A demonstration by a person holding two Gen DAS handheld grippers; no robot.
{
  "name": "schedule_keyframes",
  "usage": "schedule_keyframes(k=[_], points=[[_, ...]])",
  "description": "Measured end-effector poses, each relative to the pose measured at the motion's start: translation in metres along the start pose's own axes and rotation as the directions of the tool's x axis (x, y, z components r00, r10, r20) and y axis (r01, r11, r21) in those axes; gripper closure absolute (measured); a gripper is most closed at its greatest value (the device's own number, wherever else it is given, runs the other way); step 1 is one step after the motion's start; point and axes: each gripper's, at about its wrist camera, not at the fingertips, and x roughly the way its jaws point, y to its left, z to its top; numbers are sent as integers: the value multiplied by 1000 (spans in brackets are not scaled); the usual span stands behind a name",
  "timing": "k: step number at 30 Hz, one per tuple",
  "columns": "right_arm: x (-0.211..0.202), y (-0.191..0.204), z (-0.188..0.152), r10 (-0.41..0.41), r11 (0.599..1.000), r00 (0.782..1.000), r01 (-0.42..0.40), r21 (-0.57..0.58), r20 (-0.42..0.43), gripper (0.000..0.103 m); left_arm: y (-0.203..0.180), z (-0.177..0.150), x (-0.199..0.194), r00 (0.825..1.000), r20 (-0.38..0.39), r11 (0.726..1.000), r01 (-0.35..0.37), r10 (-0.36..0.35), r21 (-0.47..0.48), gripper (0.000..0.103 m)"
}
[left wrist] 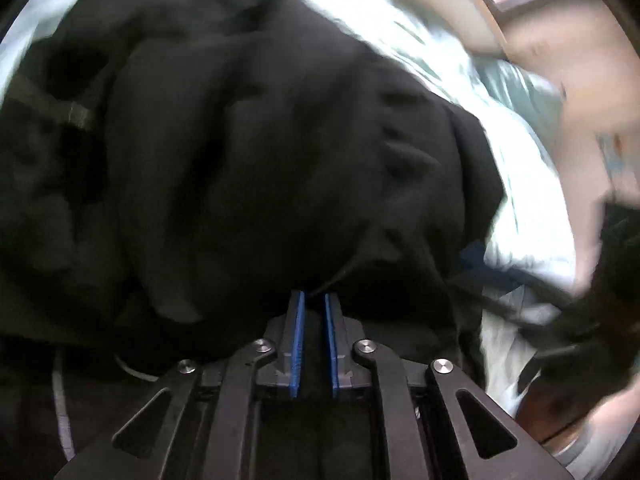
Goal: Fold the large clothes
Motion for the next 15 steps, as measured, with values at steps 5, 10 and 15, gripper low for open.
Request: schedule_keyframes(k=[5, 10, 15], points=[[-16, -21, -9, 103, 989, 995, -103, 105, 3, 50, -14, -18, -52, 999, 43, 998, -32, 29, 49, 92], [-95, -24, -41, 65, 993, 992, -75, 91, 110, 46, -8, -57, -133, 986, 78, 988, -147, 144, 38, 86], [-141, -30, -97, 36, 985, 991, -57, 160, 127, 38, 12, -115, -208, 961, 155, 973, -230, 230, -18, 53]])
